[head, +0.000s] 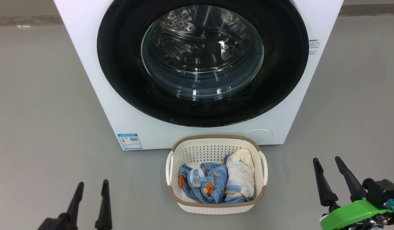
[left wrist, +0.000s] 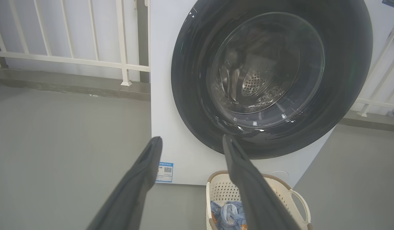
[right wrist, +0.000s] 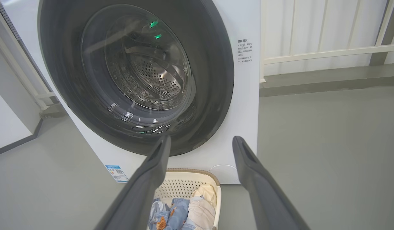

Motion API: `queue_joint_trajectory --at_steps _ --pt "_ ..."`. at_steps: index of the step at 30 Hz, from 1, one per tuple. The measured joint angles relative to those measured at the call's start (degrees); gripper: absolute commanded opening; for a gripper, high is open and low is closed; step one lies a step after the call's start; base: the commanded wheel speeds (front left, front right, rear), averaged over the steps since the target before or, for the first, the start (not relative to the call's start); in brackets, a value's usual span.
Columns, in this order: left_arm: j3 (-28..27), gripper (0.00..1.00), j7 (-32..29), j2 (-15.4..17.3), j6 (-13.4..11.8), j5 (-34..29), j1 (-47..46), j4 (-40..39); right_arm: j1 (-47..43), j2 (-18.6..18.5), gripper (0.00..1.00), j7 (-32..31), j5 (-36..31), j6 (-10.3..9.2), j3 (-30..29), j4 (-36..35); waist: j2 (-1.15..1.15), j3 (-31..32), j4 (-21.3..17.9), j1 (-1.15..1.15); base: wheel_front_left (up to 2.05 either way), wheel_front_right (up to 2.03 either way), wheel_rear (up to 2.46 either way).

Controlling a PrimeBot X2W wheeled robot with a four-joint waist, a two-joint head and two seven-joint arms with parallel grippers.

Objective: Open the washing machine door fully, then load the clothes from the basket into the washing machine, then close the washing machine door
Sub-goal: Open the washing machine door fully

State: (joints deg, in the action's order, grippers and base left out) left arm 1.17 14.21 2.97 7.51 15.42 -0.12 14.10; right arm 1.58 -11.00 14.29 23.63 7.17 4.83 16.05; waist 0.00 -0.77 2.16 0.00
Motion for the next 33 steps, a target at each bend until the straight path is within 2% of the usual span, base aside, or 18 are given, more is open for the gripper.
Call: queue_joint_trajectory --at_steps 8,24,33 --pt "-1.7 1.0 0.0 -0.1 0.0 -1.0 -0.6 0.5 0.0 0.2 1.0 0.0 0.0 0.0 -0.4 0.0 0.0 -0.6 -0.3 0.0 0.71 0.71 -1.43" --pt "-2.1 1.0 0.0 -0.4 0.0 -1.4 -1.1 0.4 0.0 0.2 1.0 0.0 -0.1 0.0 -1.3 0.3 0.0 -0.8 -0.8 0.0 1.21 1.21 -2.43" --pt "-1.5 1.0 0.0 -0.6 0.0 0.6 -1.1 0.2 0.0 0.2 1.0 0.0 -0.1 0.0 -1.4 0.4 0.0 -0.4 -1.0 0.0 0.97 0.97 -1.93"
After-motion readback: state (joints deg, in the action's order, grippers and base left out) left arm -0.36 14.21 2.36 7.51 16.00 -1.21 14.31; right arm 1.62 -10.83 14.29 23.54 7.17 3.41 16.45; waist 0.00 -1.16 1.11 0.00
